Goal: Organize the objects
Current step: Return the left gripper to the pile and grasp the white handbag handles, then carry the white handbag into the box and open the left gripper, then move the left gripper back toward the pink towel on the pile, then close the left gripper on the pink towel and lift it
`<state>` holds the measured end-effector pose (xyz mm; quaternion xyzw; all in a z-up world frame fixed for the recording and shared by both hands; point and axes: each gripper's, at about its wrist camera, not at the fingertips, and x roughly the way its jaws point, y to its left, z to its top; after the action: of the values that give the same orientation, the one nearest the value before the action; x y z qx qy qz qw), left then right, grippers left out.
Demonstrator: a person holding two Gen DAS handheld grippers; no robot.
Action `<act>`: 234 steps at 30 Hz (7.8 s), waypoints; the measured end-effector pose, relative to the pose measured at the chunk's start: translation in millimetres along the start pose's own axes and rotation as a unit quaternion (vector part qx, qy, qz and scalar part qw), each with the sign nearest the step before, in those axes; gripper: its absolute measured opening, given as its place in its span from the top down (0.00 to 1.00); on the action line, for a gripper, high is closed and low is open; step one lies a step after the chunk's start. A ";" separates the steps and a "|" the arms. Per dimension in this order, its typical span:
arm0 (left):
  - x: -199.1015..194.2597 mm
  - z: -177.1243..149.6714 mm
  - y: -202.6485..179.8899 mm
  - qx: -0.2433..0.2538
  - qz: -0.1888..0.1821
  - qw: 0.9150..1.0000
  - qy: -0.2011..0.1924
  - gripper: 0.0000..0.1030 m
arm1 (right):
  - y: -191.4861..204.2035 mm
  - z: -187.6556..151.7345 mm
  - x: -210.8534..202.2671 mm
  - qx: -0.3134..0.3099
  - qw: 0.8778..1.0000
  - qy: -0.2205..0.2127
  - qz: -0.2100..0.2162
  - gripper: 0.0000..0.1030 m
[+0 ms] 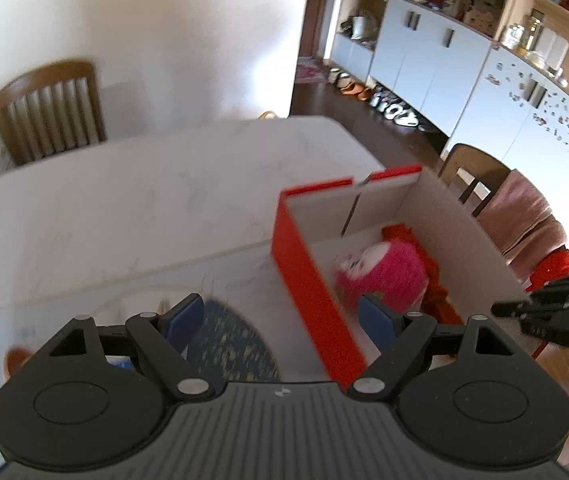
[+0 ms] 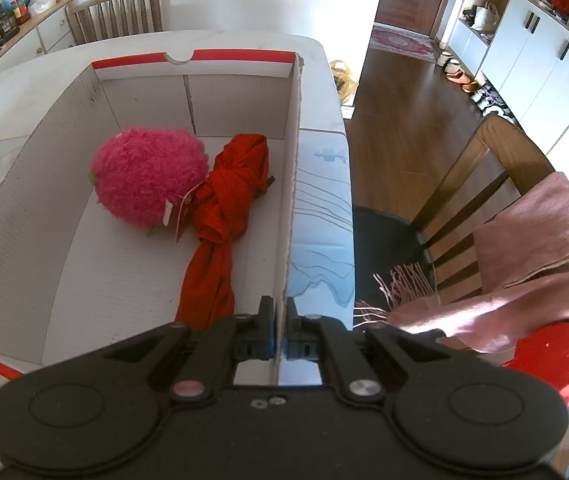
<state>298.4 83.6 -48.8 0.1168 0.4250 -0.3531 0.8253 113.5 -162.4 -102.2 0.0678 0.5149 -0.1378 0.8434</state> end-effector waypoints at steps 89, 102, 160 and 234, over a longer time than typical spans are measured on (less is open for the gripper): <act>-1.6 -24.0 -48.2 0.047 -0.055 0.997 -0.018 0.89 | 5.9 1.6 3.7 -0.002 1.000 0.006 -0.006 0.97; 46.3 -21.5 -130.0 0.145 -0.109 0.980 0.078 0.89 | 6.4 2.2 3.8 0.000 1.000 0.006 -0.003 0.97; 44.3 -25.3 -127.2 0.092 -0.125 0.983 0.098 0.21 | 4.1 1.2 3.7 0.003 1.000 0.008 0.004 0.97; 8.9 -111.9 164.3 -0.313 0.104 0.942 0.059 0.68 | 6.5 4.1 3.7 -0.001 1.000 0.014 -0.010 0.96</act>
<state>344.7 253.3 -141.8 -0.0835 0.5472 -0.1066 0.8260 120.6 -157.9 -103.7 0.0642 0.5276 -0.1446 0.8346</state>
